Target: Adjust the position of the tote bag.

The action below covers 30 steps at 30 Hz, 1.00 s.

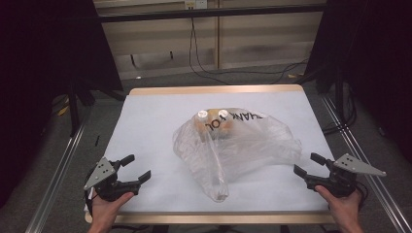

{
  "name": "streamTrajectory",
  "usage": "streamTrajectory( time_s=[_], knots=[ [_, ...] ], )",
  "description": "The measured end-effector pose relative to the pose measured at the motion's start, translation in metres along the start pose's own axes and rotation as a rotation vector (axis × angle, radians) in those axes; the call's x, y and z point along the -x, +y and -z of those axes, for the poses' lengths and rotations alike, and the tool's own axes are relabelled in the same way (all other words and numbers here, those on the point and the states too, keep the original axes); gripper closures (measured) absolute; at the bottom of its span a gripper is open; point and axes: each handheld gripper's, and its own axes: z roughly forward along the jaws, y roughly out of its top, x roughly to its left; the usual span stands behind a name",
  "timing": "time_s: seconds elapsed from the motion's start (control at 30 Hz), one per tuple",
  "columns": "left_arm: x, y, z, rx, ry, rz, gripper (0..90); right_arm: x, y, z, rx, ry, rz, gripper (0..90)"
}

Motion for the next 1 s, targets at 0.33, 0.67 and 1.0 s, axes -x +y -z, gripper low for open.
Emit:
streamTrajectory(
  time_s=[0.33,0.67,1.0],
  knots=[
    [0.016,0.006,-0.007,-0.027,-0.066,-0.033,21.1,-0.001,0.000,-0.002,-0.021,0.009,-0.001,22.9],
    [0.024,0.010,-0.008,-0.034,-0.104,-0.020,28.8,0.002,0.000,-0.007,-0.068,0.039,-0.008,26.7],
    [0.042,0.014,-0.010,-0.042,-0.183,-0.060,34.8,0.002,0.002,-0.009,-0.073,0.062,0.000,28.9]
  ],
)
